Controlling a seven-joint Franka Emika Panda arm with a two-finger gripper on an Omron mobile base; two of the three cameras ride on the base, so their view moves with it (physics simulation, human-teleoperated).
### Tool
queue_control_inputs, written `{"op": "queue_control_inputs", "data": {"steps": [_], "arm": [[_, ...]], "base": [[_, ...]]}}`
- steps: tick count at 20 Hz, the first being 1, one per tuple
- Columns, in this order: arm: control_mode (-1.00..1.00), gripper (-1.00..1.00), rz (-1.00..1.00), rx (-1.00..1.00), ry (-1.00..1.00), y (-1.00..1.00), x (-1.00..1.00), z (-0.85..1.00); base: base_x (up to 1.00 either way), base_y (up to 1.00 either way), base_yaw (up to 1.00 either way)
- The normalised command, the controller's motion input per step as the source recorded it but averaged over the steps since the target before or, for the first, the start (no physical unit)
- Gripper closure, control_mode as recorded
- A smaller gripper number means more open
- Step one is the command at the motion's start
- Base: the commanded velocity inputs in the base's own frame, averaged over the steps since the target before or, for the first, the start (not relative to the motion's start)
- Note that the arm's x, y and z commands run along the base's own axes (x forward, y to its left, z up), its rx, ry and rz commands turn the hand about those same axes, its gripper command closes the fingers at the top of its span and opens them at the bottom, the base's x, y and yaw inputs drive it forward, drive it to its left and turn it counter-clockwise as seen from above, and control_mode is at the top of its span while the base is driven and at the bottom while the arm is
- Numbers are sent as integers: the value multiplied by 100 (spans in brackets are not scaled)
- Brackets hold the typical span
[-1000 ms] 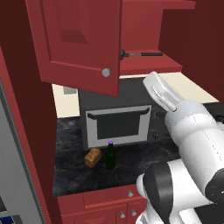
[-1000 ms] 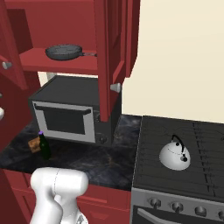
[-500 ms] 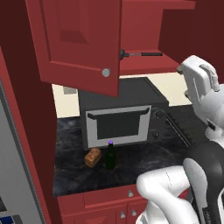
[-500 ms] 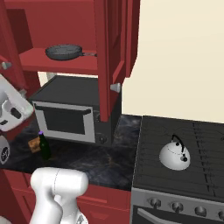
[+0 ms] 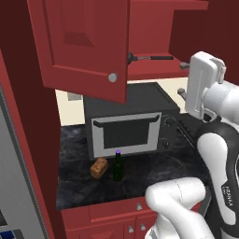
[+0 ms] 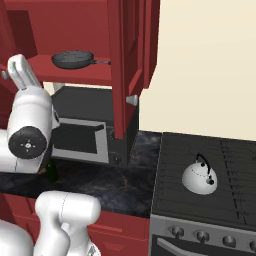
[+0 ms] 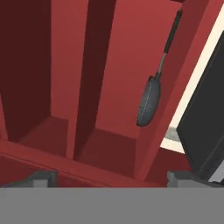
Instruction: Pick the pan from the cabinet and place it on the stove. Then turn on the stove burner for the pan.
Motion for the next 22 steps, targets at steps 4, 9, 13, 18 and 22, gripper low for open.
{"op": "queue_control_inputs", "data": {"steps": [4, 9, 13, 18, 22], "arm": [[-100, -100, 15, 20, 4, 2, 68, -7], [-100, -100, 6, 6, 0, 34, 27, -8], [-100, -100, 2, 1, 0, 35, 31, -7], [-100, -100, 2, 0, 5, 14, 46, 0], [-100, -100, 9, 1, 8, 13, 48, -4]], "base": [[0, 0, 0], [0, 0, 0], [0, 0, 0], [0, 0, 0], [0, 0, 0]]}}
